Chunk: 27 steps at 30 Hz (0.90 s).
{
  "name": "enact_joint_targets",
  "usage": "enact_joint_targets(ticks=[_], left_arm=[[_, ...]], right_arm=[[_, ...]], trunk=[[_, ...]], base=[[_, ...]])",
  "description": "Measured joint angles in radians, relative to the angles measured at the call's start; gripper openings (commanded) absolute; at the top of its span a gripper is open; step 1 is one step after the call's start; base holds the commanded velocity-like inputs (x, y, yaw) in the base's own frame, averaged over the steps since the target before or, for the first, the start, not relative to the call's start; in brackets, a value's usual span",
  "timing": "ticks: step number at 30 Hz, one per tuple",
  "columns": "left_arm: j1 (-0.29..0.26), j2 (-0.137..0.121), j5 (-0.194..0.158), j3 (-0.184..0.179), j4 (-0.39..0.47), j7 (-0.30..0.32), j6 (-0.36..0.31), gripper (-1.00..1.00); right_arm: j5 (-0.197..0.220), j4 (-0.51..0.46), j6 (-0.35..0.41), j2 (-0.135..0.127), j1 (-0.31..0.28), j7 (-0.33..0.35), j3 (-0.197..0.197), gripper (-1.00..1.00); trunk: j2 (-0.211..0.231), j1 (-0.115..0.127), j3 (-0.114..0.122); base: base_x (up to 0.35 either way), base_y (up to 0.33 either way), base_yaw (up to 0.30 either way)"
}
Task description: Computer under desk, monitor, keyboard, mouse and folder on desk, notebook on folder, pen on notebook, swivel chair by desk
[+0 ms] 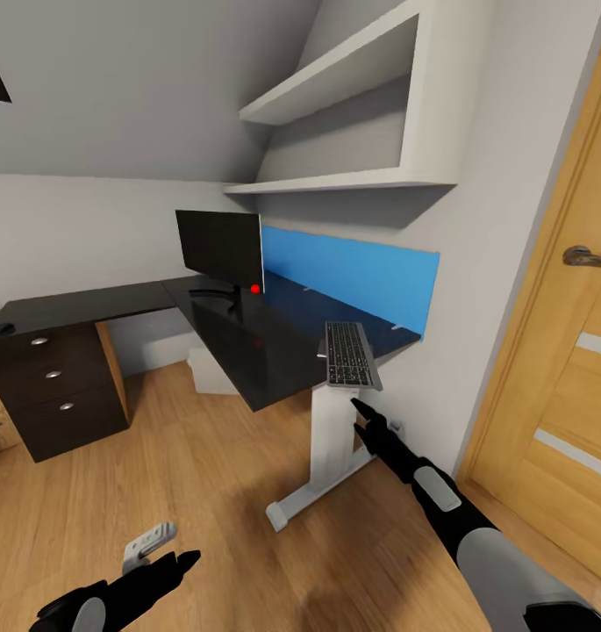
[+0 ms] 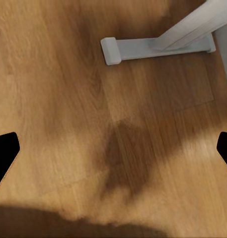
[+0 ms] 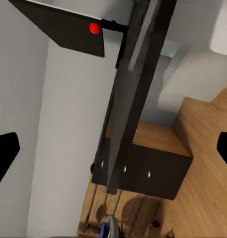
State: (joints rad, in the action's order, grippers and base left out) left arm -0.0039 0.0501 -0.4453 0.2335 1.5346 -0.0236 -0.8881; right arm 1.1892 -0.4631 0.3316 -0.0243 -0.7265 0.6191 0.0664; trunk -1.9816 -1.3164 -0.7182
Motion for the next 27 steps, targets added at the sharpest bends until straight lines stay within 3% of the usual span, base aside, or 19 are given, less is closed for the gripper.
enact_joint_targets(ticks=[10,13,16,27], left_arm=[[0.0,-0.001,0.0,-0.002,0.0,0.0,0.001,1.0],[0.0,-0.002,0.007,-0.002,0.0,-0.001,0.002,1.0],[0.0,-0.002,0.018,-0.002,0.0,-0.001,0.001,1.0],[0.0,-0.002,0.036,-0.002,-0.002,0.0,0.0,1.0]], right_arm=[[-0.005,-0.1,-0.005,-0.003,0.004,0.041,0.003,1.0],[-0.006,-0.126,-0.006,-0.004,0.005,0.048,0.002,1.0],[-0.006,-0.131,-0.006,-0.004,0.006,0.049,0.002,1.0],[-0.002,-0.132,0.003,-0.022,0.006,0.029,0.0,1.0]], trunk=[[0.0,0.0,0.0],[0.021,0.011,0.009],[0.042,0.023,0.019],[0.042,0.023,0.019]], base=[[0.0,0.0,0.0],[0.0,0.0,0.0],[0.0,0.0,0.0],[0.0,0.0,0.0]])
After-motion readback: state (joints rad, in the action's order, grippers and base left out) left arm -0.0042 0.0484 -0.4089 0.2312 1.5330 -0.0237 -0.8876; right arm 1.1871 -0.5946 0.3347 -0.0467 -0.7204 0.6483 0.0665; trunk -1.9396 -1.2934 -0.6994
